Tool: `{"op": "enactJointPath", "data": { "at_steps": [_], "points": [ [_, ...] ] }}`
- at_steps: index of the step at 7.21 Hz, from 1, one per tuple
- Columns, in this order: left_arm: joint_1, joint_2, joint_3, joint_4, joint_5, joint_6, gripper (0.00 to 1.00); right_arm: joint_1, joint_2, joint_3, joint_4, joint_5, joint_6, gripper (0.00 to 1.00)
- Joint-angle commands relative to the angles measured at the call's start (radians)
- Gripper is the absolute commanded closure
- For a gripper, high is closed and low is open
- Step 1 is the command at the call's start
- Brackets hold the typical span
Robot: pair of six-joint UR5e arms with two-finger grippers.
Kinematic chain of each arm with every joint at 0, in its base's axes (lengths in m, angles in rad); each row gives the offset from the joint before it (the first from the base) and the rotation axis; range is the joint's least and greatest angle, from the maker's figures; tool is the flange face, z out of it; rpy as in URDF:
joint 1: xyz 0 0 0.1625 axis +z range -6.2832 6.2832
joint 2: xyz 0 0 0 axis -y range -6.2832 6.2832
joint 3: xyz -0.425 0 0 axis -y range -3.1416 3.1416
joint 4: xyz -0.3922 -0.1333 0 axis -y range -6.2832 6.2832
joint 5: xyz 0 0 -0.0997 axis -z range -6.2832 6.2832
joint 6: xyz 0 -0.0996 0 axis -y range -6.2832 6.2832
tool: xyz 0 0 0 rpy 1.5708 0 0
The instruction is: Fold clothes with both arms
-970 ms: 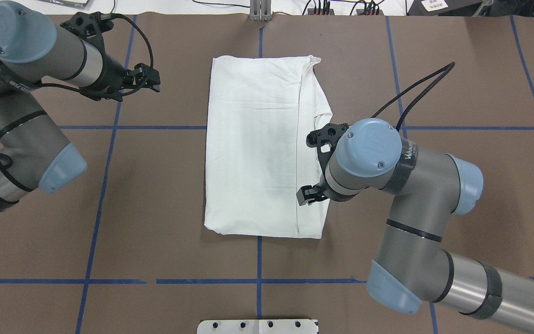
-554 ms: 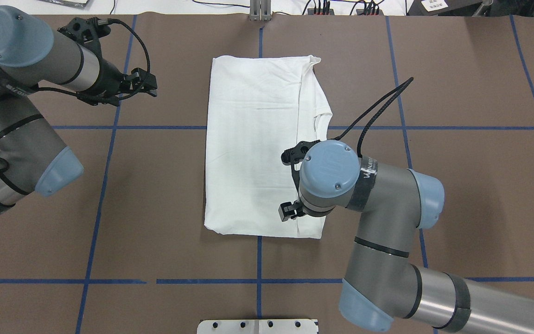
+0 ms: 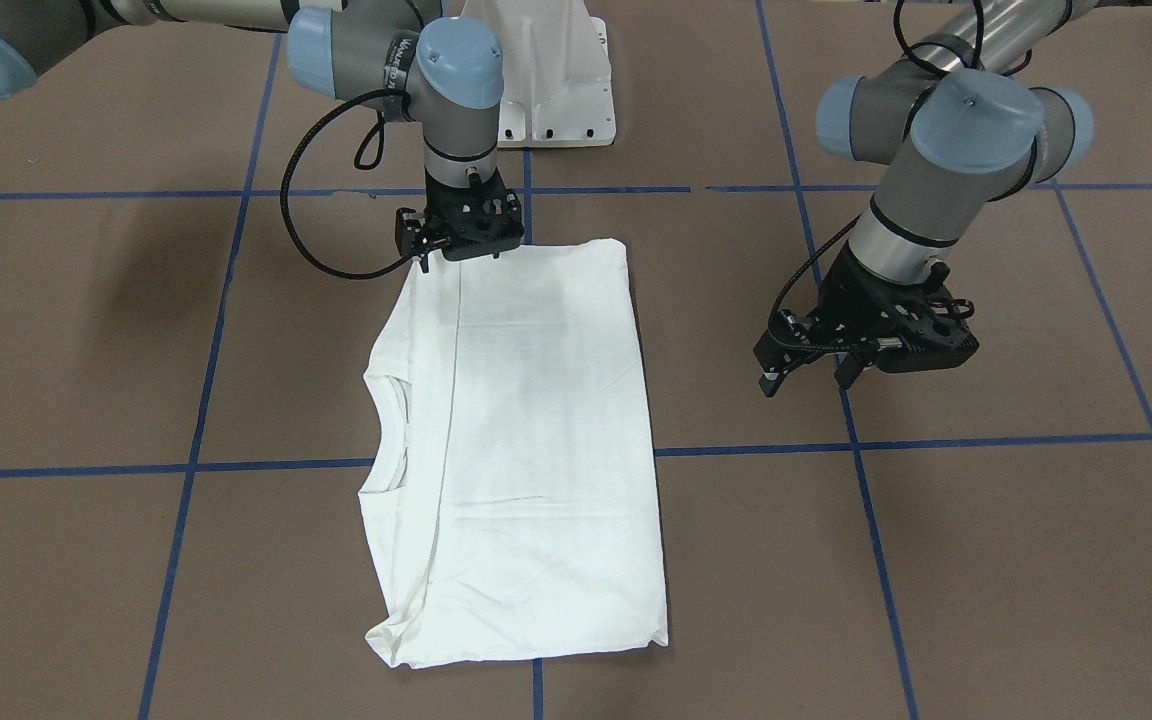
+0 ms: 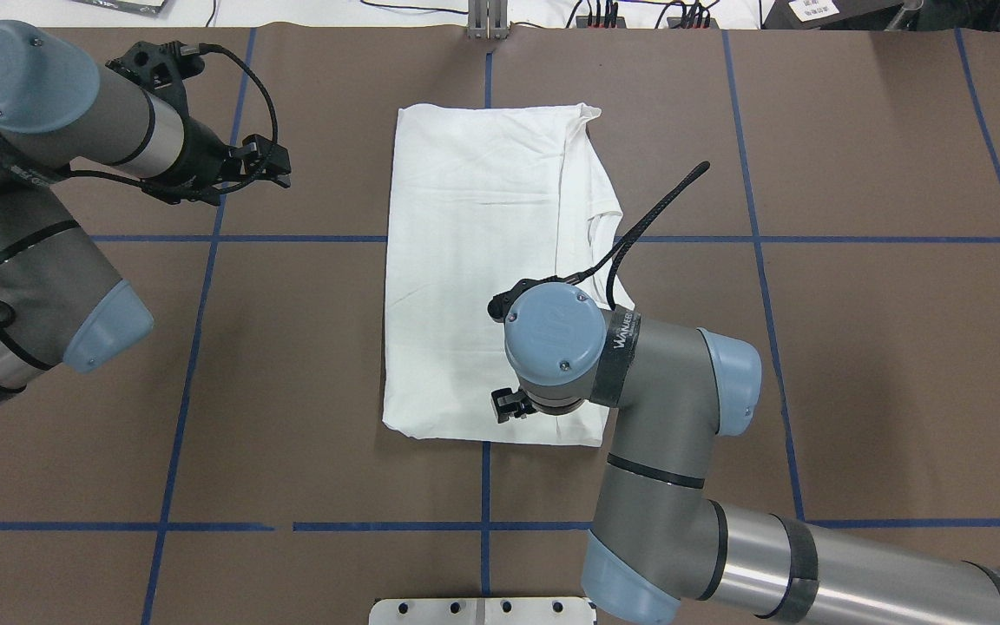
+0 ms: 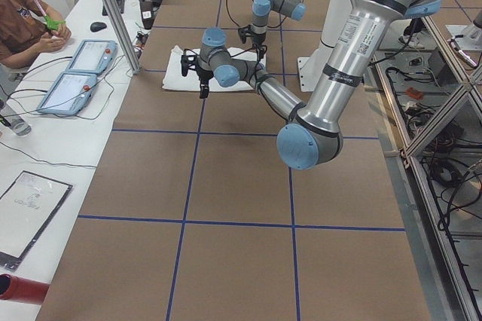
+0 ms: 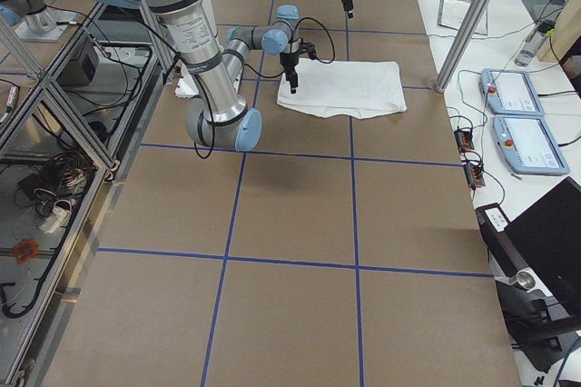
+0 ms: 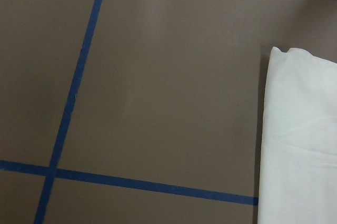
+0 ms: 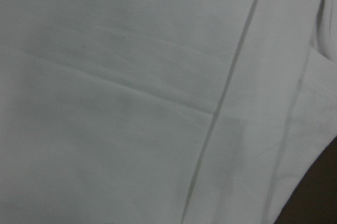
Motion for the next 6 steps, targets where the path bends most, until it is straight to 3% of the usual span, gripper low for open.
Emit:
{"op": "enactJointPath", "data": {
  "at_steps": [1, 6],
  "points": [
    [0.008, -0.007, 0.007, -0.005, 0.001, -0.003, 0.0, 0.0, -0.009, -0.01, -0.003, 0.0, -0.007, 0.0],
    [0.014, -0.01, 0.007, -0.005, 0.001, -0.018, 0.0, 0.001, -0.032, -0.028, -0.005, 0.005, -0.011, 0.0]
  ]
}}
